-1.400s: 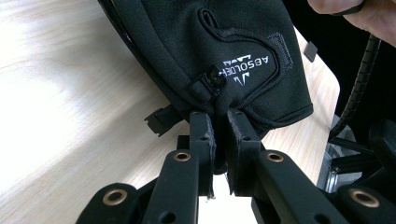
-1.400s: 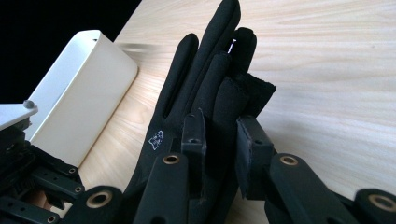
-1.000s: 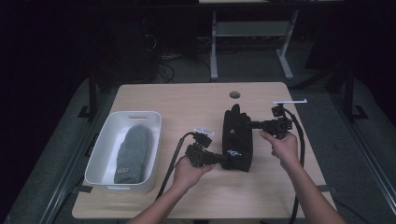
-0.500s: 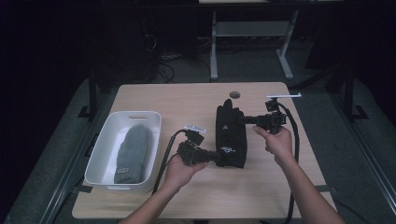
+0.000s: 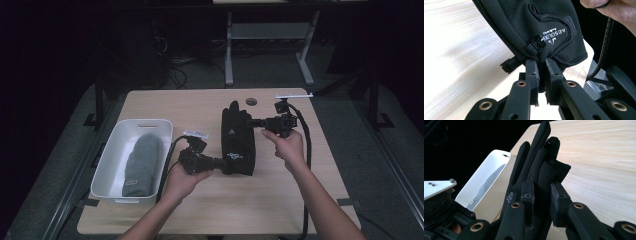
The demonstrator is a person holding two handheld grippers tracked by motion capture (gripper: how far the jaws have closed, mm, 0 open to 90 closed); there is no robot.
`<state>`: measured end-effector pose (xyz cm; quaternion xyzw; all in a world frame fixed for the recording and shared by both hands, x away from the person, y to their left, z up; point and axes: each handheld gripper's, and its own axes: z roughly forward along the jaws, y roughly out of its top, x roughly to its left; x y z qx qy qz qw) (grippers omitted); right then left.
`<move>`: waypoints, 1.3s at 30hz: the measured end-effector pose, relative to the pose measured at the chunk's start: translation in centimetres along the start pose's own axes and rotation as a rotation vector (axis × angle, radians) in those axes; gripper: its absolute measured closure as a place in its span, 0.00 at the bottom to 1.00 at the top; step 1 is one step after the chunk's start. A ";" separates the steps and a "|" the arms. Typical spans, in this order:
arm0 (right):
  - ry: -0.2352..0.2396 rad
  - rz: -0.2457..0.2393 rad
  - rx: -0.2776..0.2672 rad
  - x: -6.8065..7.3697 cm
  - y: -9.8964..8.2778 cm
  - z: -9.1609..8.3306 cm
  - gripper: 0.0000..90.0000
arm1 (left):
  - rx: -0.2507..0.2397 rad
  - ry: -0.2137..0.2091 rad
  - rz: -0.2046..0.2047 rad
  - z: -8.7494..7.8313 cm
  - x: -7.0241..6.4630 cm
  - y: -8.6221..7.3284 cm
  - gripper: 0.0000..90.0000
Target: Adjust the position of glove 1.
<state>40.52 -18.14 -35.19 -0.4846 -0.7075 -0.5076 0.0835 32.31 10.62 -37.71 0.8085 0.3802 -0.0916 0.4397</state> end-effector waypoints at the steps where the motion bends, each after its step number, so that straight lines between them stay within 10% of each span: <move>1: -0.001 -0.001 0.001 0.1 0.1 0.1 0.84 | -0.001 0.002 0.002 -0.2 0.0 0.0 0.92; 39: 0.015 -0.083 0.060 5.6 3.9 5.7 0.83 | -0.078 0.045 -0.040 -7.0 2.7 -1.0 0.92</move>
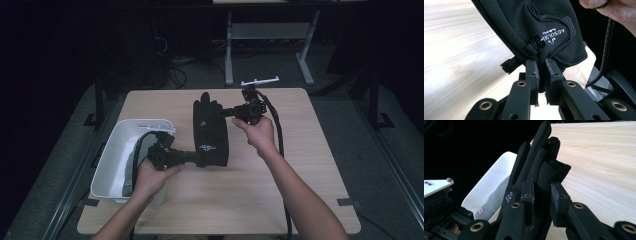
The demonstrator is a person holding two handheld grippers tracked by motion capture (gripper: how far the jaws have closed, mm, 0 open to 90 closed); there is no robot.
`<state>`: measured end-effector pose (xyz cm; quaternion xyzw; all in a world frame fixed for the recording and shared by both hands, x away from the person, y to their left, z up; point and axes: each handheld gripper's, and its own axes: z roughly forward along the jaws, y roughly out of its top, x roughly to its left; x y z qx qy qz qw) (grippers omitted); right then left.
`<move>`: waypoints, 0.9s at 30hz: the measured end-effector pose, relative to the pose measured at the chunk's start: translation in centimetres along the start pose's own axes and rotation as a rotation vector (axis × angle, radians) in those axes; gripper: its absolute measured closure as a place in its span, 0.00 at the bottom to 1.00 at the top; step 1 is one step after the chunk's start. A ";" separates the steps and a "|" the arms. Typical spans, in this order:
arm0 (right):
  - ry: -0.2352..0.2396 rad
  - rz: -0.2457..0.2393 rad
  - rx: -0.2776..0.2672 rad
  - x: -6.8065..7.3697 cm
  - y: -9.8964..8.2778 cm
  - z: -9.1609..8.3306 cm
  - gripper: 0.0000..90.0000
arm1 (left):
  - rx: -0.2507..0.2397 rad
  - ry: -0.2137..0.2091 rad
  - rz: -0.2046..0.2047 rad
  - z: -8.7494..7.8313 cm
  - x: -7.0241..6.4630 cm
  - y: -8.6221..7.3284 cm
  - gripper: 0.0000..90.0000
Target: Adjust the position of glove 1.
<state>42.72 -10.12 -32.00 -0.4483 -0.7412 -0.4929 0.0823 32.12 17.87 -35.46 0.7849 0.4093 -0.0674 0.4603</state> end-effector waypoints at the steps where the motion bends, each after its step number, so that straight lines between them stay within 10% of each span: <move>1: 0.000 -0.004 0.000 0.1 0.1 0.2 0.83 | 0.001 0.003 0.002 -0.2 0.1 0.0 0.92; 27: 0.031 -0.035 0.033 2.7 1.7 4.2 0.83 | -0.020 0.041 -0.017 -3.8 2.1 -1.1 0.92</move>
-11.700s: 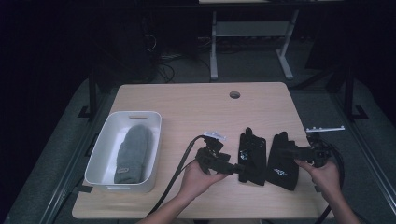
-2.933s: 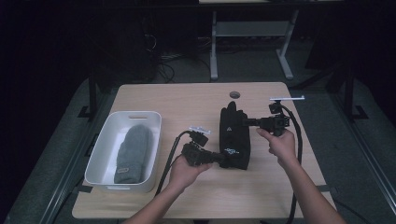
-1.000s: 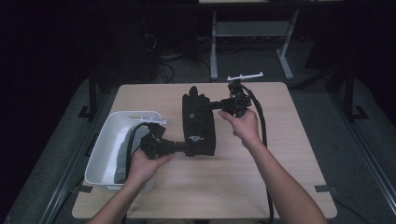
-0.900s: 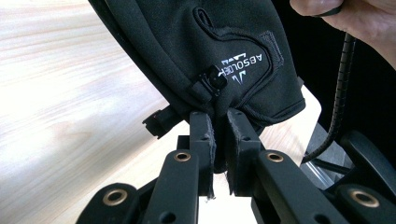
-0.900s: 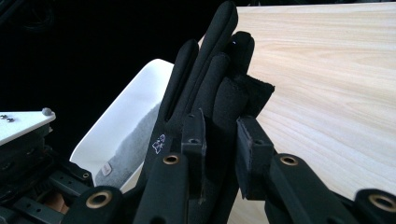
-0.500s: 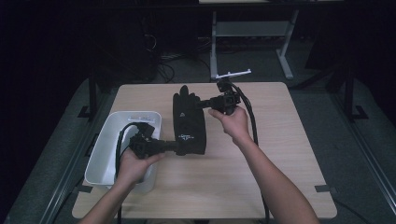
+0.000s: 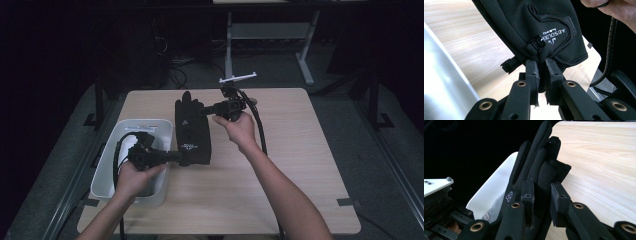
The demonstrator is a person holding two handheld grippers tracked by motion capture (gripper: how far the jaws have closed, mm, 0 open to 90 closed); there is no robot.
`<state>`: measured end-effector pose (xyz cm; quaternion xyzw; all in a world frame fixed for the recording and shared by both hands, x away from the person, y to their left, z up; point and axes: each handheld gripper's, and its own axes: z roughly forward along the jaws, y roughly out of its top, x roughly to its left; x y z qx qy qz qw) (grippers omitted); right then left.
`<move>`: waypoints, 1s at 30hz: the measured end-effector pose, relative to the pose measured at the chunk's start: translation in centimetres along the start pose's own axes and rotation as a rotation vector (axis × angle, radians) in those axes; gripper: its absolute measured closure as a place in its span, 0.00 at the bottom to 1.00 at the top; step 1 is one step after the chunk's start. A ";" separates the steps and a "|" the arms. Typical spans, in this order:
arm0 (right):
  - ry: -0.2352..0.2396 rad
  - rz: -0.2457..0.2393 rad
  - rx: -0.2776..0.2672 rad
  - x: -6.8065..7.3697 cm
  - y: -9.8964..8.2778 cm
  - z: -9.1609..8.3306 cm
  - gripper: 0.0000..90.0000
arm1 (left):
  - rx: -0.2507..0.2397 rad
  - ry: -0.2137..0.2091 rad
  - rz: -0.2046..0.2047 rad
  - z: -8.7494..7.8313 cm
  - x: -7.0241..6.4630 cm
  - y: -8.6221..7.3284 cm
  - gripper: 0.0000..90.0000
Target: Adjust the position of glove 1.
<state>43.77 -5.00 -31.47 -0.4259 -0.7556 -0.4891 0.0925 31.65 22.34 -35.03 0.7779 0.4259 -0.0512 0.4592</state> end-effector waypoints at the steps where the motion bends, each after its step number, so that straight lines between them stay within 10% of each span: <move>1: 0.003 -0.002 -0.002 0.1 0.0 0.2 0.83 | -0.002 0.002 -0.003 -0.1 0.0 0.0 0.92; 30: 0.053 -0.022 0.016 3.1 0.9 4.7 0.83 | -0.020 0.048 -0.025 -4.9 2.4 -2.0 0.92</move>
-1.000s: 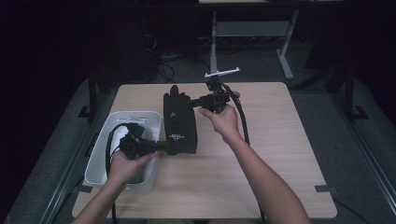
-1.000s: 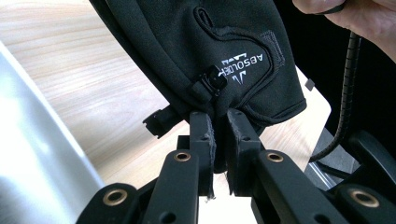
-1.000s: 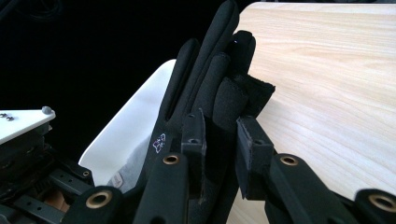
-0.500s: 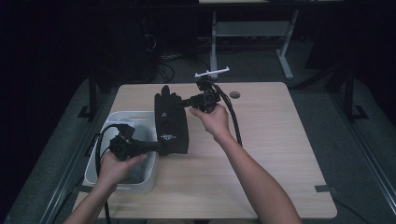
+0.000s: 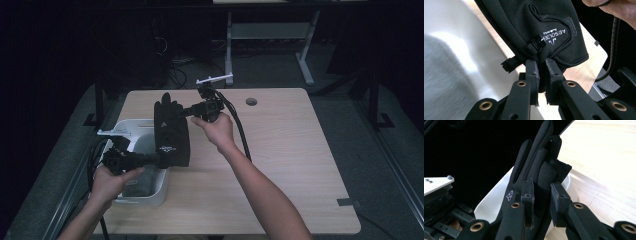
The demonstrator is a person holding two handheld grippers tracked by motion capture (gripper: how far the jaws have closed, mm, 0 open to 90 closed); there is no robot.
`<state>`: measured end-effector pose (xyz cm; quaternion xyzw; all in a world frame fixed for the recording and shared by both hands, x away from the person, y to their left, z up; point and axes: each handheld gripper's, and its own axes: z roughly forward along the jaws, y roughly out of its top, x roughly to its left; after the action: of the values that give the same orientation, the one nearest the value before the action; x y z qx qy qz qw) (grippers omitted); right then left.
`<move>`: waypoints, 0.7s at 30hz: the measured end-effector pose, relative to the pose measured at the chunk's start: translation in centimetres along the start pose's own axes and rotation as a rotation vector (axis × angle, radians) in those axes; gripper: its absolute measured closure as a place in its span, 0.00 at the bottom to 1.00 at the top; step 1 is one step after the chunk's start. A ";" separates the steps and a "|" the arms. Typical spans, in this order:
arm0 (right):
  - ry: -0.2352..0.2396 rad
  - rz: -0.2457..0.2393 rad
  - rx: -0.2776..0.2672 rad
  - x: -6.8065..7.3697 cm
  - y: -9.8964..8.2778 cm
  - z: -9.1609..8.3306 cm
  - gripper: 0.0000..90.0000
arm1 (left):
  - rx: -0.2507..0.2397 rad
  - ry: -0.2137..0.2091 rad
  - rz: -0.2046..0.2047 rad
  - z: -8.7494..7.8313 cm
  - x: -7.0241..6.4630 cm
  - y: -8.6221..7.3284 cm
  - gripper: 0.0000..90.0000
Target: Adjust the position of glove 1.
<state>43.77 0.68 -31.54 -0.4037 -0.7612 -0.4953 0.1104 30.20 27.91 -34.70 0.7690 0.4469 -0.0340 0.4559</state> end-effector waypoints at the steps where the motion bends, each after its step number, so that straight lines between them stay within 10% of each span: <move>1: 0.002 0.001 0.007 0.1 0.0 0.2 0.83 | -0.001 0.004 -0.005 -0.2 0.1 -0.1 0.92; 21: 0.035 0.004 0.038 1.5 0.4 3.5 0.83 | -0.007 0.022 -0.029 -2.9 2.0 -1.5 0.92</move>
<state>43.85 4.44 -32.09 -0.3943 -0.7677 -0.4876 0.1322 29.28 31.61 -34.87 0.7611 0.4630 -0.0305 0.4532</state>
